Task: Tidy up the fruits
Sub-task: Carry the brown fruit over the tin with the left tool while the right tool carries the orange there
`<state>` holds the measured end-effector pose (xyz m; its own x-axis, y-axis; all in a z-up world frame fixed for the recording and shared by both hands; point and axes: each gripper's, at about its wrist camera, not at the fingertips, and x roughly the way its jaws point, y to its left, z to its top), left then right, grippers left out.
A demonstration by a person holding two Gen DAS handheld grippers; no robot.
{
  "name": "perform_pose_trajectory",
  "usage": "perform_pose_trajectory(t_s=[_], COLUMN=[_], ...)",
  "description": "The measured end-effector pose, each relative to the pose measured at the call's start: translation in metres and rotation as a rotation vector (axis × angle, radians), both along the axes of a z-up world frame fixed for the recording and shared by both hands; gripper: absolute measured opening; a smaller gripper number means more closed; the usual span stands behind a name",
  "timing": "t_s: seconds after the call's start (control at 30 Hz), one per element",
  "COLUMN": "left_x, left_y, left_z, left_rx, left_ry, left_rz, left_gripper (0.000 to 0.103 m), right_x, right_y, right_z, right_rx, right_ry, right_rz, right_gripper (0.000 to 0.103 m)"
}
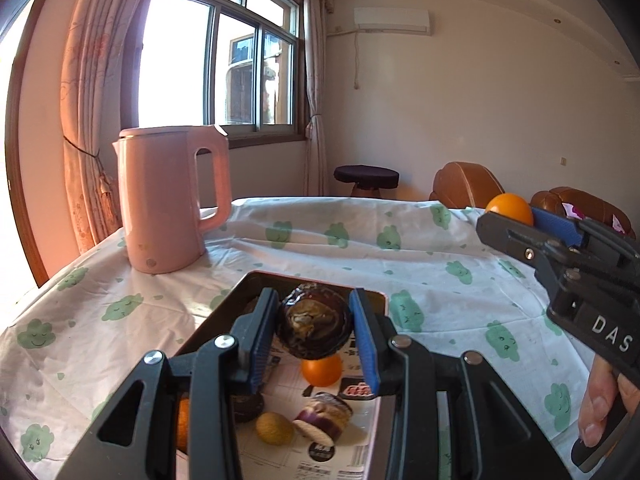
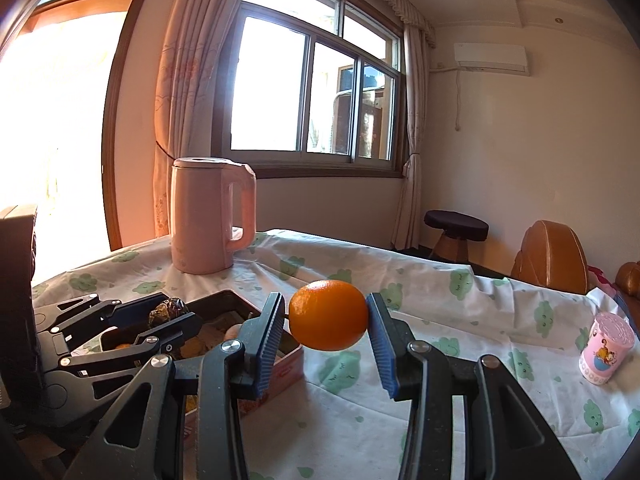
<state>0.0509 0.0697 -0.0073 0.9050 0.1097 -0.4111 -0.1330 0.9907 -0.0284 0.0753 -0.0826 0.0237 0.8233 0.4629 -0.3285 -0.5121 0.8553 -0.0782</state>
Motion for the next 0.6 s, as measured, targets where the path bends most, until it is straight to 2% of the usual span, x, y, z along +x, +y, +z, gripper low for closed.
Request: perform_pose_trajectory(t_s=[0.6], left_x=[-0.003], left_y=[0.041], left_z=[-0.005], left_rx=[-0.007], left_ry=[0.029], left_rz=[0.066], left_gripper=[0.039], right_x=[-0.002], right_y=[0.048], right_z=[-0.002], right_rx=[-0.041], right_ry=[0.0], right_rz=[0.073], right_gripper=[0.044])
